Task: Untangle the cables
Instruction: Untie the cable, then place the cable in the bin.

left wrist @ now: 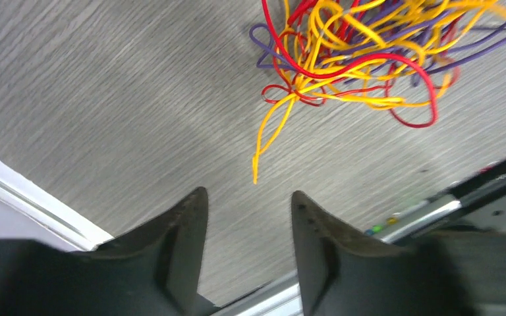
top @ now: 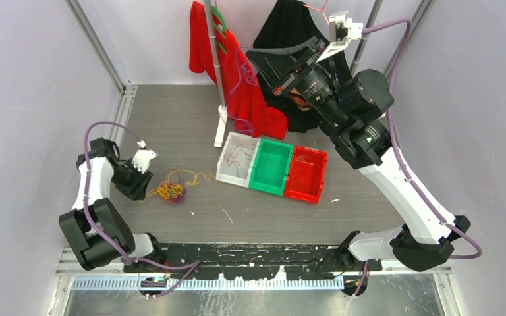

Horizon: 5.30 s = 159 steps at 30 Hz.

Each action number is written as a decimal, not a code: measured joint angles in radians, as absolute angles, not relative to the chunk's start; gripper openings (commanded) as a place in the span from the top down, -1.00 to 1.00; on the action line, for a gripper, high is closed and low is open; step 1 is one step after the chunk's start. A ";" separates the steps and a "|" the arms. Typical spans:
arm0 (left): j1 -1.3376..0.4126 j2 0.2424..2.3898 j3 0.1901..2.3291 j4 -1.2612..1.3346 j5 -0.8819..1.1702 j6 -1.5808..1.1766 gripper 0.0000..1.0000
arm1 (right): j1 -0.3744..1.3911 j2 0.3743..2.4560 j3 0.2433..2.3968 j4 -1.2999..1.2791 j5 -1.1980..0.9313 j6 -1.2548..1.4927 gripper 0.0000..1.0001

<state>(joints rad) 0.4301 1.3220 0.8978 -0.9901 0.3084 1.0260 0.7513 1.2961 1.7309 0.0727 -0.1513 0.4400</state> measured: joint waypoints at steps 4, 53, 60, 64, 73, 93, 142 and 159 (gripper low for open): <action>0.442 1.322 0.990 -1.097 0.380 1.027 -0.73 | 0.751 1.296 1.736 0.063 -0.163 0.464 0.98; 0.190 1.378 1.326 -1.310 0.513 0.686 -0.98 | 0.716 0.928 1.340 -0.241 0.392 0.081 0.98; 0.190 1.379 1.326 -1.315 0.506 0.685 -0.98 | 0.716 0.925 1.340 -0.241 0.402 0.072 0.98; 0.190 1.379 1.325 -1.315 0.498 0.685 -1.00 | 0.713 0.925 1.340 -0.241 0.413 0.058 0.98; 0.190 1.379 1.325 -1.315 0.492 0.686 -0.99 | 0.706 0.925 1.349 -0.259 0.437 0.027 0.98; 0.190 1.386 1.325 -1.320 0.490 0.666 -0.98 | 0.704 0.893 1.382 -0.318 0.501 -0.021 0.98; 0.190 1.390 1.311 -1.363 0.498 0.715 -0.95 | 0.567 1.024 0.809 -0.329 0.493 0.301 0.98; 0.190 1.371 1.280 -1.362 0.488 0.734 -0.99 | 0.470 1.201 0.852 -0.319 0.530 0.327 0.98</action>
<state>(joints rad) 0.1898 1.3712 1.2797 -1.3617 0.4881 0.7341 0.4702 1.2011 0.8516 -0.3187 0.5297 0.3275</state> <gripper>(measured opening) 0.993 0.037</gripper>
